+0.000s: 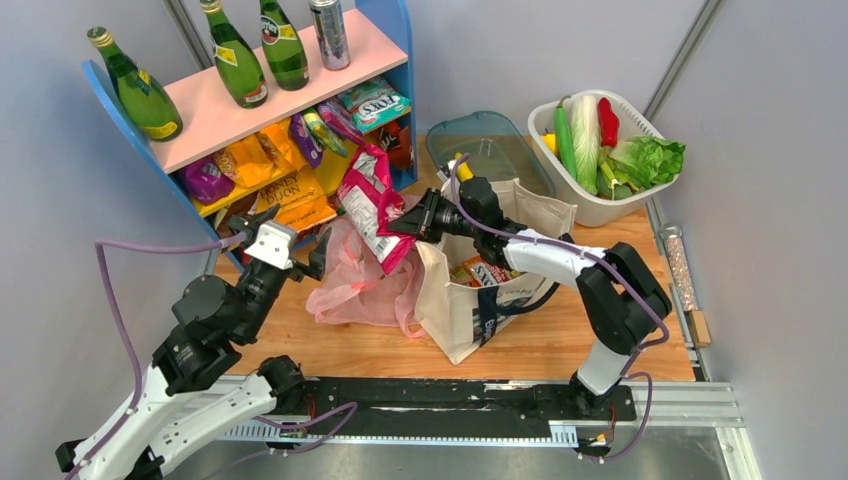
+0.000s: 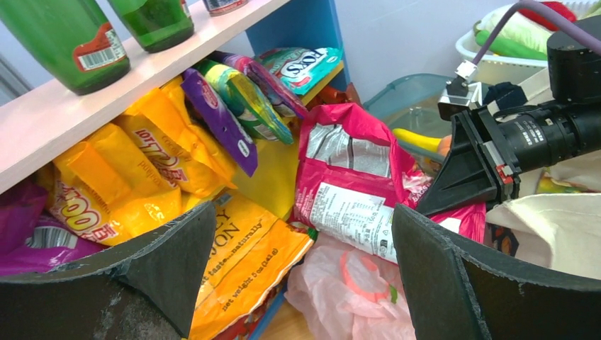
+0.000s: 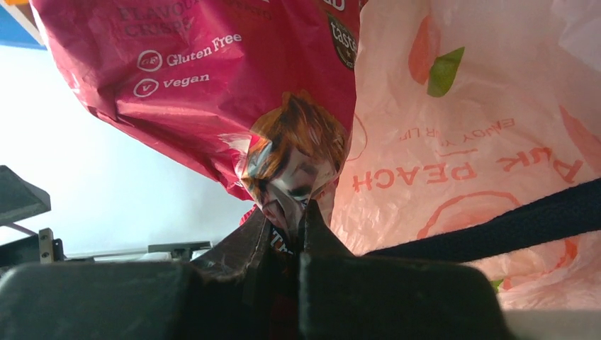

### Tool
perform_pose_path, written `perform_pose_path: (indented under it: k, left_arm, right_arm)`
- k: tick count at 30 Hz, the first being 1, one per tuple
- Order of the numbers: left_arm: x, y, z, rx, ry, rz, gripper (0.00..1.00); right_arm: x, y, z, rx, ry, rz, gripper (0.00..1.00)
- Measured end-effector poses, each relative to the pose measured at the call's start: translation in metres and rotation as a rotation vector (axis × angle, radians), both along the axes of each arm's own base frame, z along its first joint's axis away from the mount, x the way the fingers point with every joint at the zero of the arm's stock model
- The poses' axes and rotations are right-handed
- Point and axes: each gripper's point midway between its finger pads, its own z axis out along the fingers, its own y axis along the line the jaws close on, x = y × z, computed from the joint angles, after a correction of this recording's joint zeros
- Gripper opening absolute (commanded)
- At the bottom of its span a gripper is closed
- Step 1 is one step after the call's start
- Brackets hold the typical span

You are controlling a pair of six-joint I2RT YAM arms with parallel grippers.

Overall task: Untie the knot of the grocery bags and take out the mixed food
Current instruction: Pick up the potato chip from the takeout bag, then place the potato chip on the shelf.

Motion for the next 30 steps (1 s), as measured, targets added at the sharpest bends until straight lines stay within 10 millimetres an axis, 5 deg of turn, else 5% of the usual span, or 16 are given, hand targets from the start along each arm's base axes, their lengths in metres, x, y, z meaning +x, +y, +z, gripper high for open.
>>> perform_pose_path:
  k: [14, 30]
  left_arm:
    - [0.001, 0.010, 0.001, 0.005, -0.019, 0.047, 1.00]
    - [0.011, 0.003, -0.017, 0.074, 0.017, 0.057, 1.00]
  right_arm:
    - [0.039, -0.006, -0.020, 0.060, 0.108, -0.040, 0.00]
    - [0.056, -0.004, 0.014, 0.158, 0.093, -0.026, 0.00]
